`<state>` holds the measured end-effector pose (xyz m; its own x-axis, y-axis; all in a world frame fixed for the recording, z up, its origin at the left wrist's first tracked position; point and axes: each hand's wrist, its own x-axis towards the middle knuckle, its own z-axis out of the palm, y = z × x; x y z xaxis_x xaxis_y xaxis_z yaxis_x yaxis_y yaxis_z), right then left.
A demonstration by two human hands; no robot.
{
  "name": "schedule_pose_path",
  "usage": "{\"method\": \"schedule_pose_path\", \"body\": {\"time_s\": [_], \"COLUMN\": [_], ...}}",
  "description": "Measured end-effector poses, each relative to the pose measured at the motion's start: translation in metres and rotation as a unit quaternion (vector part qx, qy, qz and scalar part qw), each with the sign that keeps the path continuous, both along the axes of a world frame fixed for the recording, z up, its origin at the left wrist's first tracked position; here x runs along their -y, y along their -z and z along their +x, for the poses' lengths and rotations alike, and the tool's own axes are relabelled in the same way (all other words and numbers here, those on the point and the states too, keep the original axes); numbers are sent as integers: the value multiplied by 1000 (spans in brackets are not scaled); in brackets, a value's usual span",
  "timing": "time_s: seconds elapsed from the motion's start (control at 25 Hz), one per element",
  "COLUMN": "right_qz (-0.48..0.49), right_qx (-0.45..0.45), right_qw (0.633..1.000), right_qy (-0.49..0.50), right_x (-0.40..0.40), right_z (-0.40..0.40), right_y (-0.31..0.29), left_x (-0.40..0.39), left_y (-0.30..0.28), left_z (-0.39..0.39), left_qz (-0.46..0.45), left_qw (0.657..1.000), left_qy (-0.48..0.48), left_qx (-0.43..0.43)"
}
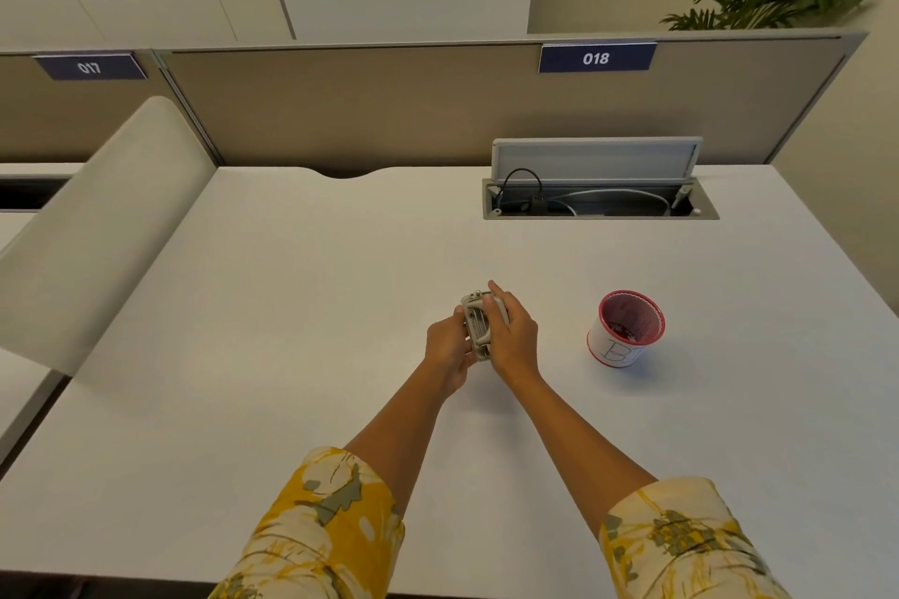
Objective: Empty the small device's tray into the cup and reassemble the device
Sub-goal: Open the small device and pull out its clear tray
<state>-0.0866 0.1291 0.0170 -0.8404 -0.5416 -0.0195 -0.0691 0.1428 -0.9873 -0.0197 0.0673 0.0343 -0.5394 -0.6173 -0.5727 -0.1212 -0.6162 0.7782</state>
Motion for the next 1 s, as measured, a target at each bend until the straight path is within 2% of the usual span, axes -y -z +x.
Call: {"method": "schedule_pose_path", "body": {"time_s": [0.28,0.68,1.0], "right_qz": [-15,-11,-1], "right_qx": [21,-3,28], "right_qw": [996,996,993], "right_qy": [84,93,115], "right_x": [14,20,28], "right_z": [-17,-17,-19], "right_y": [-22,-32,-35], "left_x": [-23,-24,-17], "left_y": [-3,1,6], "left_z": [-11,-18,-15], "left_qz": [38,28,5], "left_qw": [994,992,992], "left_qy": [-13,-40,-47], "left_qx": [-106,-118,-120]}}
